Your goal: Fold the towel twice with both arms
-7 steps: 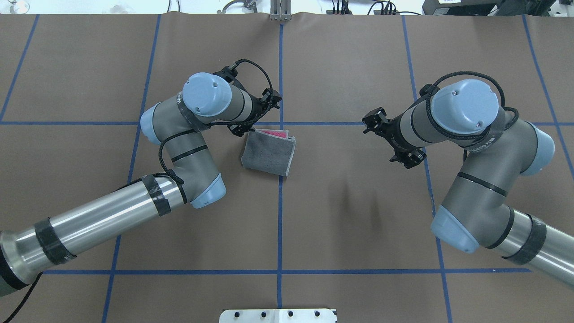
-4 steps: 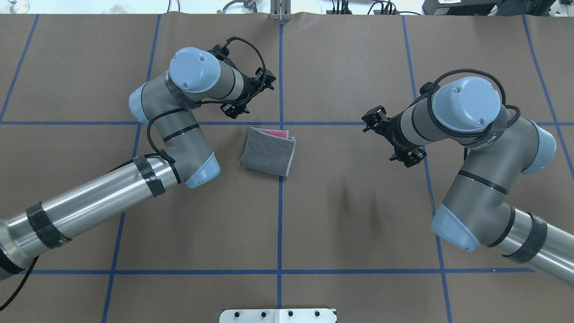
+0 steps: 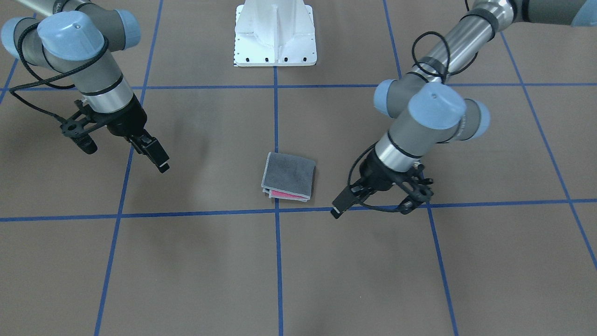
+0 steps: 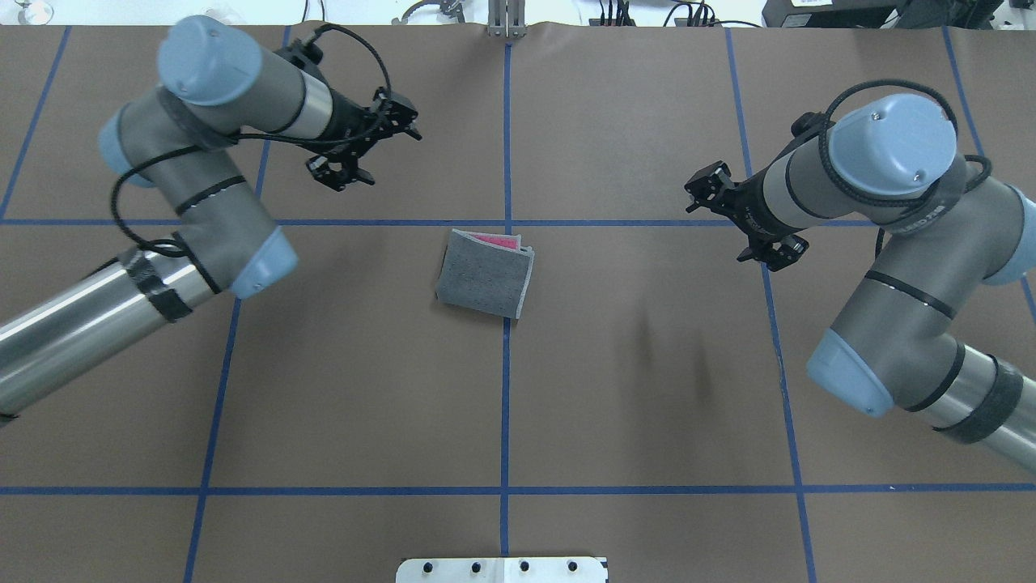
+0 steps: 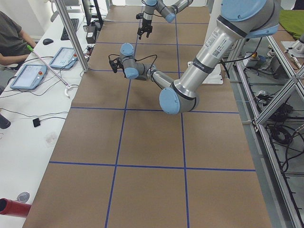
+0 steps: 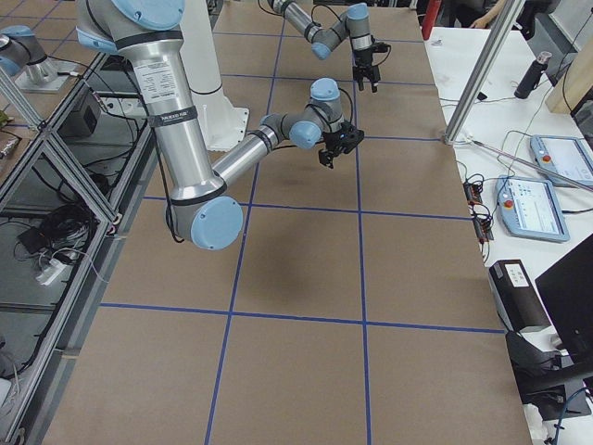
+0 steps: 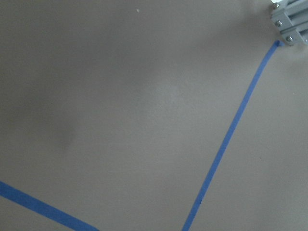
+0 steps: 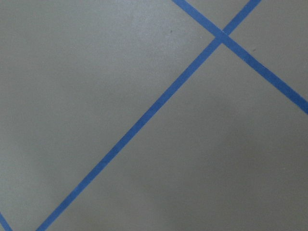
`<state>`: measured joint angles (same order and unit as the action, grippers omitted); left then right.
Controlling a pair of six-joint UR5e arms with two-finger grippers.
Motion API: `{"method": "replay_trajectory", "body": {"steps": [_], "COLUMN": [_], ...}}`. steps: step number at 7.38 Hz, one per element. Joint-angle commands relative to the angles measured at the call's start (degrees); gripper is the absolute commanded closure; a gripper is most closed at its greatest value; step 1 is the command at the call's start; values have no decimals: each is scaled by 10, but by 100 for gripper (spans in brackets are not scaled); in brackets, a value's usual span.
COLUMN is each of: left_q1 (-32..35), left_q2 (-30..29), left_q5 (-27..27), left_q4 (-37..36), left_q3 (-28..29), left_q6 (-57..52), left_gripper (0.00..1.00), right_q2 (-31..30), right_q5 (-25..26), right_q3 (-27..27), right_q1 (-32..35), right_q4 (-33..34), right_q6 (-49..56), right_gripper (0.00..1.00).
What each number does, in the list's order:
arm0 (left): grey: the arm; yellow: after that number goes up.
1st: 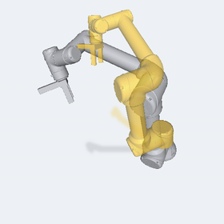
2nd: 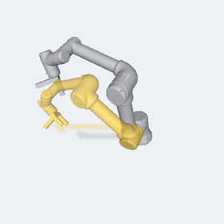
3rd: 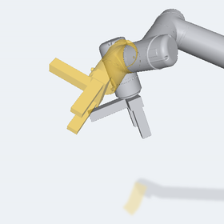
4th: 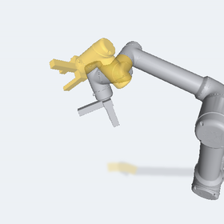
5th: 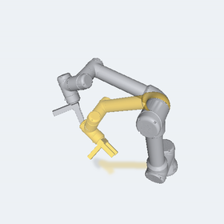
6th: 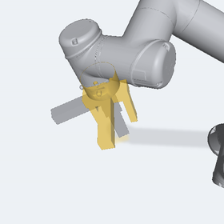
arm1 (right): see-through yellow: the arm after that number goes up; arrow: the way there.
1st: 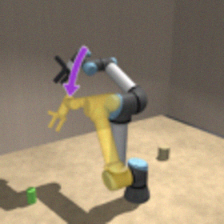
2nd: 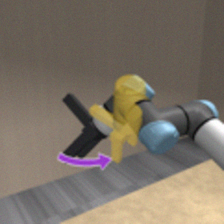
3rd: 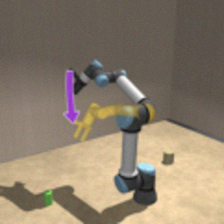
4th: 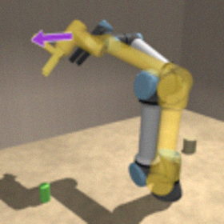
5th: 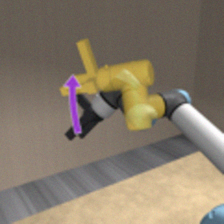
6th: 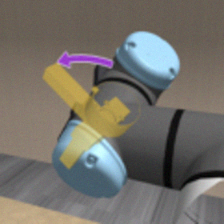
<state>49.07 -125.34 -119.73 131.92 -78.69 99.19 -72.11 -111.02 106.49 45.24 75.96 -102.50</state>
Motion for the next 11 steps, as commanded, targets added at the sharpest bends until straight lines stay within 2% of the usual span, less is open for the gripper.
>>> {"method": "replay_trajectory", "body": {"steps": [1, 3, 5, 7, 8, 9, 10, 11], "left_q1": [68, 119, 190, 260, 290, 323, 348, 361], "left_q2": [151, 264, 339, 359, 360, 361, 360, 359], "left_q5": [-58, -59, -58, -69, -107, -144, -173, -181], "left_q4": [-1, -1, -23, -171, -242, -291, -347, -392], "left_q3": [-100, -138, -135, -146, -147, -151, -162, -174], "left_q6": [-158, -374, -614, -816, -881, -930, -932, -935], "left_gripper": [0, 0, 0, 0, 0, 0, 0, 0], "right_q2": [-21, -60, -114, -161, -172, -167, -166, -167], "right_q5": [-50, -90, -150, -225, -228, -228, -239, -257], "right_q3": [-5, -8, -21, -63, -89, -102, -100, -95], "right_q1": [65, 121, 199, 285, 308, 324, 342, 356], "right_q4": [2, 2, 2, 4, 9, 52, 95, 122], "right_q6": [110, 285, 502, 722, 804, 857, 907, 932], "right_gripper": [0, 0, 0, 0, 0, 0, 0, 0]}}
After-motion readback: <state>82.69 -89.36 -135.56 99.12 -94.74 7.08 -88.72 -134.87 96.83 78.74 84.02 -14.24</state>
